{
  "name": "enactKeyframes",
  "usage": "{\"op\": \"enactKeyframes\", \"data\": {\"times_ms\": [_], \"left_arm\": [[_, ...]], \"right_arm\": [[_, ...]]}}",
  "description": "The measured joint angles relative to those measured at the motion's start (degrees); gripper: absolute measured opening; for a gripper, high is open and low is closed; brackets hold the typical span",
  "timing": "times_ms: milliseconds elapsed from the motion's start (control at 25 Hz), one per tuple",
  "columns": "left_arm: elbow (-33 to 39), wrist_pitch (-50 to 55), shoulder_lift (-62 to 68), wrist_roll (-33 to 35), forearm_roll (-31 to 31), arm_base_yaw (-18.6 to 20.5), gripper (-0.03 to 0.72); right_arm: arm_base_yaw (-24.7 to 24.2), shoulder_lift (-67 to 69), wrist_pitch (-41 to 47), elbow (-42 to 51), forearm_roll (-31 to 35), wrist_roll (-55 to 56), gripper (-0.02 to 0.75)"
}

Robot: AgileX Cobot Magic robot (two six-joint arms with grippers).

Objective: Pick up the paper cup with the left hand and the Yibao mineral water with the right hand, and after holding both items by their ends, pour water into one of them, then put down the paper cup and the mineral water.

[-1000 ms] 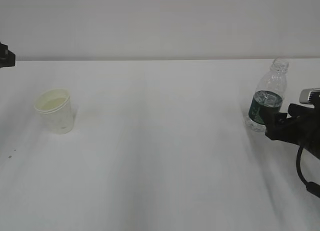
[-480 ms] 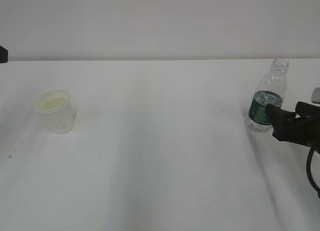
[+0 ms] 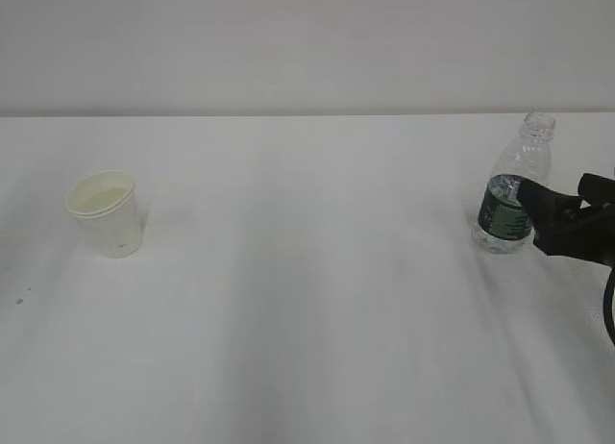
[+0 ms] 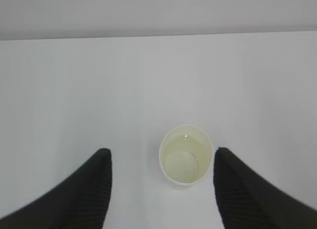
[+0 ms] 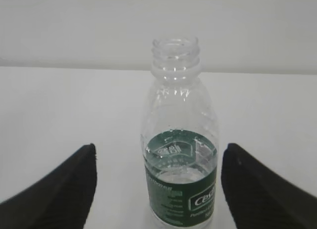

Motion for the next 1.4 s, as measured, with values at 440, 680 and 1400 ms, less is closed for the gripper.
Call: {"op": "enactKeyframes", "data": {"times_ms": [440, 680, 1400], "left_arm": [[0.0, 1.3, -2.9, 0.0, -0.3, 0.0, 0.456], [0.0, 2.7, -4.5, 0.0, -0.4, 0.0, 0.456], [0.0, 5.5, -6.2, 0.0, -1.4, 0.0, 0.446]], "right_arm": [[0.0, -8.8, 15.0, -3.5, -1.7, -0.1, 0.592], [0.0, -15.5, 27.0, -7.4, -1.8, -0.1, 0.592], [0.0, -27.0, 54.3, -15.7, -1.8, 1.9, 0.591]]}}
